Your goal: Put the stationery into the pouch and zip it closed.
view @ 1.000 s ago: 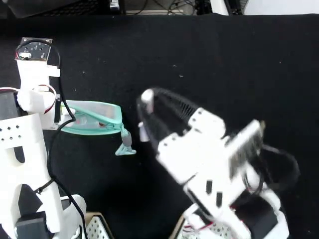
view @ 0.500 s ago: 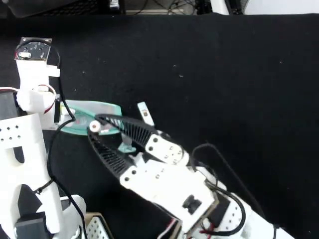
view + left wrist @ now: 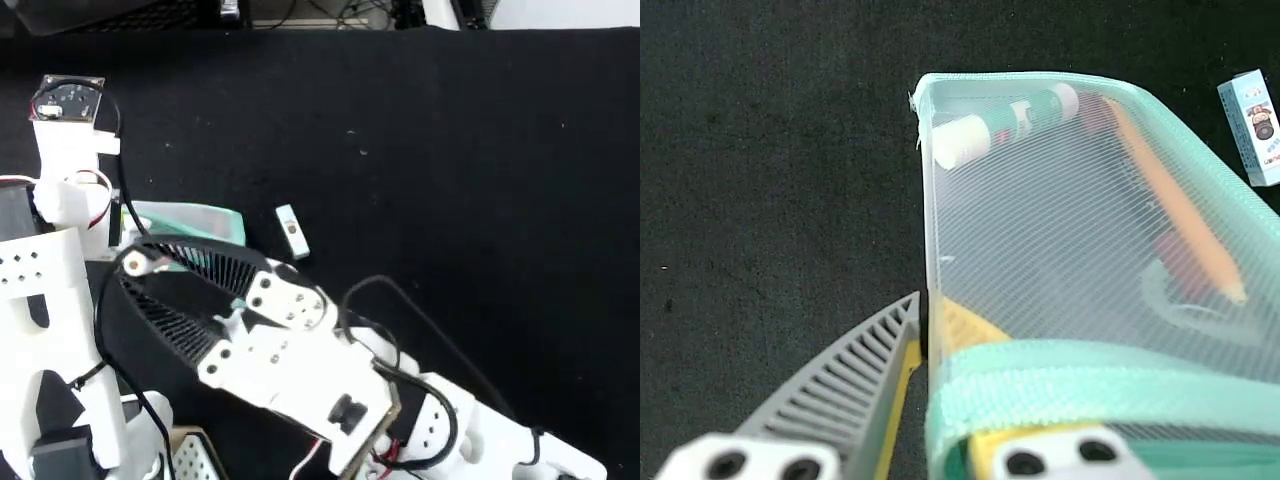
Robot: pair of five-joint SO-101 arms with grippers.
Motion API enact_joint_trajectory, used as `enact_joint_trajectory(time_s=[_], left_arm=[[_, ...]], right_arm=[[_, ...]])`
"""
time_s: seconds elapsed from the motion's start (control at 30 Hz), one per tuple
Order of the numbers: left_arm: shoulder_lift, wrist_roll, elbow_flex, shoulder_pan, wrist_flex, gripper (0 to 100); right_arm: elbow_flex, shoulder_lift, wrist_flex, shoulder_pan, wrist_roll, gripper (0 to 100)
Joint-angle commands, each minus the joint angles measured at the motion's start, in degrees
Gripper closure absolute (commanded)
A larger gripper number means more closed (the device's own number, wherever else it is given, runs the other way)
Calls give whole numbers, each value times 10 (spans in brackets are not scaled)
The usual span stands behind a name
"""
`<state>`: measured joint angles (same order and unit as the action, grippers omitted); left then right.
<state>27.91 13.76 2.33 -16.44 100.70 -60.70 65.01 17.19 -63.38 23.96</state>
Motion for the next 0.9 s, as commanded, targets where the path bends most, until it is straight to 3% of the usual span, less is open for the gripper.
enact_joint_trajectory(time_s=[0.0, 0.47, 0.6, 0.87], left_arm=[[8, -2, -5, 4, 0, 970], [8, -1, -5, 5, 0, 970], [8, -1, -5, 4, 0, 970], [8, -1, -5, 4, 0, 970]], right_arm=[[-13, -2, 11, -8, 8, 986], [-129, -4, -6, 33, 5, 986], [-65, -4, -127, 33, -3, 962], [69, -3, -355, 33, -133, 824]])
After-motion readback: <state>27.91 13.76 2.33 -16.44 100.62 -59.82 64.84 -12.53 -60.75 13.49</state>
